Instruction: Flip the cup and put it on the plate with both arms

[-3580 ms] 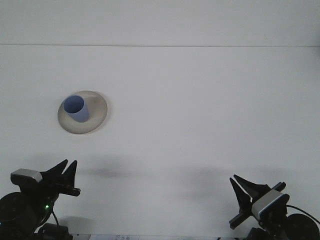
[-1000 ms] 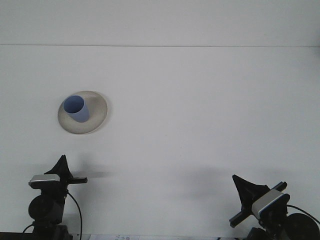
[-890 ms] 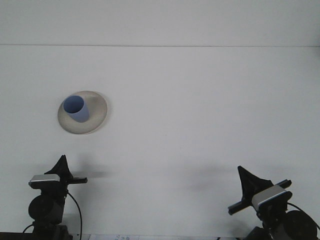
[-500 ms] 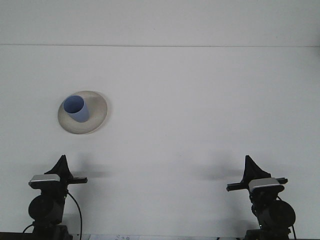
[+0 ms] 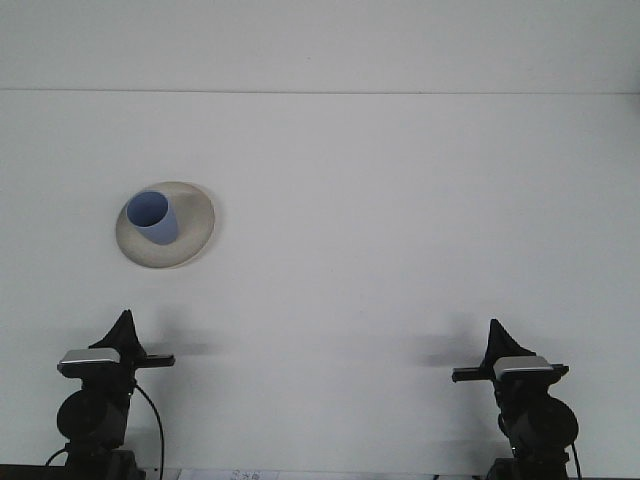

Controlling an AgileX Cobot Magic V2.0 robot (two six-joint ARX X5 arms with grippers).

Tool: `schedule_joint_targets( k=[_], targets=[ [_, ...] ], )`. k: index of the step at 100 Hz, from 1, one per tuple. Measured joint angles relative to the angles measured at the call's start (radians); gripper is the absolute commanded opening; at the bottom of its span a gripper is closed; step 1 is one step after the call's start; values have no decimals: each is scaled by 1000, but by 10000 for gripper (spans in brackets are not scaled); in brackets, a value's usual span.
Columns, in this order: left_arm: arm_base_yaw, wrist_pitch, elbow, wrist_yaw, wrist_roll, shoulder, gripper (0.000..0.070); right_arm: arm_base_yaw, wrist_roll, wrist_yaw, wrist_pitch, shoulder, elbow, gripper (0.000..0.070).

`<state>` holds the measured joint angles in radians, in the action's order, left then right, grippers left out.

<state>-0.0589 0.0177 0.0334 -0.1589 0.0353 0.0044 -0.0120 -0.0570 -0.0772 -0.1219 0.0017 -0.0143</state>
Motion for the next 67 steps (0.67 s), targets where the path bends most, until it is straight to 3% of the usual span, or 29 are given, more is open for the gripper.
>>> schedule_joint_targets(
  k=[67],
  targets=[
    [0,0,0,0,0,0,15,0,-3,0,8,0,0,4]
  ],
)
